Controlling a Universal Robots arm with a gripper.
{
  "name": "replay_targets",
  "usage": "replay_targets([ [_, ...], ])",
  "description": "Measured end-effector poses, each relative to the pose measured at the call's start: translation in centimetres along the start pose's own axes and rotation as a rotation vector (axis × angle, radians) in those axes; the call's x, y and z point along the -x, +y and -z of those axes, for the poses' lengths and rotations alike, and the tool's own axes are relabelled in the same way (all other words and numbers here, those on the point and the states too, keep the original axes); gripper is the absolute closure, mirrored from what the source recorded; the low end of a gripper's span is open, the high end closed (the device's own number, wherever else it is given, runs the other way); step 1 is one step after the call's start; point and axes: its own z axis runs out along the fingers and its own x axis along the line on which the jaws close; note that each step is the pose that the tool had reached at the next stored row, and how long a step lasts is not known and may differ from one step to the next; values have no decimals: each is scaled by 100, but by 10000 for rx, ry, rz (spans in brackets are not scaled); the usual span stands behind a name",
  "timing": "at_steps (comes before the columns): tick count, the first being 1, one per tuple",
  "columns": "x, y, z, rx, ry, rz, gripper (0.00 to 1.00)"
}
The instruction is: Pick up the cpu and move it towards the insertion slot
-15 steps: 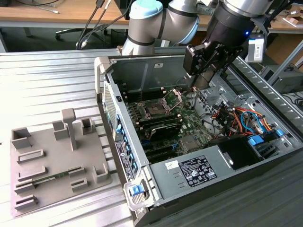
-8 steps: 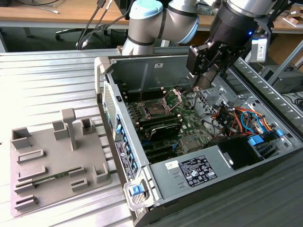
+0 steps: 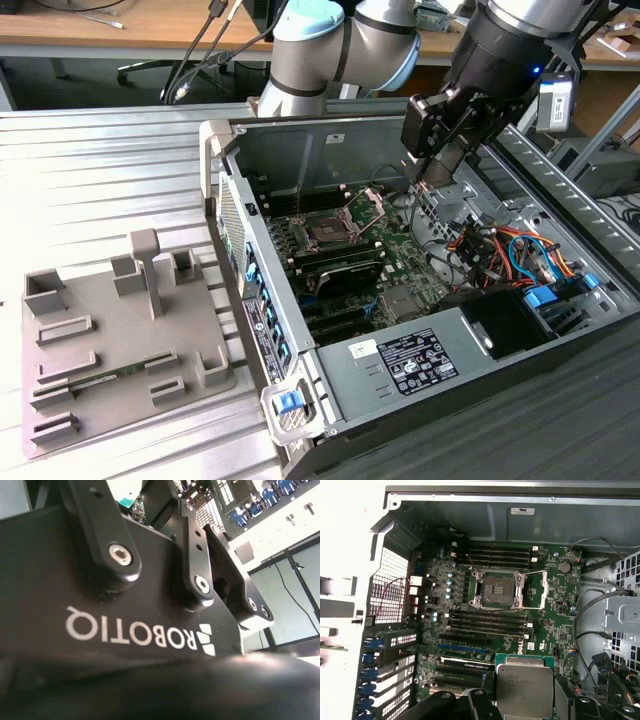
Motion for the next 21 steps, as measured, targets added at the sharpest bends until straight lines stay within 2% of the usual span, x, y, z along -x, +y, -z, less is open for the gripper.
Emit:
replay_targets([
  [21, 159, -16, 0, 0, 0, 0, 45],
])
